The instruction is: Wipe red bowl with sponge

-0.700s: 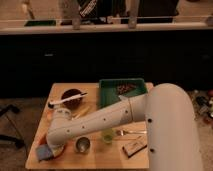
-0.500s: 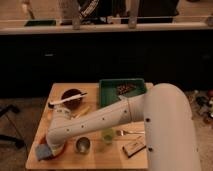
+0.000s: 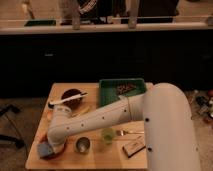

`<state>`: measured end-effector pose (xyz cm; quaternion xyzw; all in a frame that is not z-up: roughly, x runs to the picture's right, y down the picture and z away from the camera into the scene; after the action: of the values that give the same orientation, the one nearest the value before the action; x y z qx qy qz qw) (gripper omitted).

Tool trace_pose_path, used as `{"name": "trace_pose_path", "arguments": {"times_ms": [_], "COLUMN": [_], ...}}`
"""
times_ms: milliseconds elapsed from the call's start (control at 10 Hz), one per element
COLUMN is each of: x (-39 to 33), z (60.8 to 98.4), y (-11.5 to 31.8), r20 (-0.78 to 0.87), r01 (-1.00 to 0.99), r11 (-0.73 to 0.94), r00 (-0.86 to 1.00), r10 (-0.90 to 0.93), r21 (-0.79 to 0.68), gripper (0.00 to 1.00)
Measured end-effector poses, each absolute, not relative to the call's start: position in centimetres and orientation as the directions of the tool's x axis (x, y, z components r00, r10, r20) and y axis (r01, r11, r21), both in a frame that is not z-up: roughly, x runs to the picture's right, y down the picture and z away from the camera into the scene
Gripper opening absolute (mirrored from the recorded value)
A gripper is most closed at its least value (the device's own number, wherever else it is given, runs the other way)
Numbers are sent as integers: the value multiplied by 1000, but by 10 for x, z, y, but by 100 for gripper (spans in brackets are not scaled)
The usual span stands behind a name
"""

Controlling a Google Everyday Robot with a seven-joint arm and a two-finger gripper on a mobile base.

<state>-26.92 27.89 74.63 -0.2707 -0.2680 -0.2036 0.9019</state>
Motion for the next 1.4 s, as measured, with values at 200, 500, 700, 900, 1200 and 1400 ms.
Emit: {"name": "trace_pose_path", "arguments": {"times_ms": [200,500,700,900,1200,1400], "x": [-263,-268,-283,-303,-301,-279], "z": [755,763,759,744,717,710], "y": [271,257,255,258,280,292], "r20": [564,547,566,612,659,653], "r01": [493,484,498,531,570,576], "r11": [781,795,795,786,756,740], "r00": [794,803,787,748,708,715], "r10": [-225,-237,-246,-258,-254,-250], "r21": [-383,-366,-346,-317,-321,-348], "gripper": [5,5,5,5,5,5]}}
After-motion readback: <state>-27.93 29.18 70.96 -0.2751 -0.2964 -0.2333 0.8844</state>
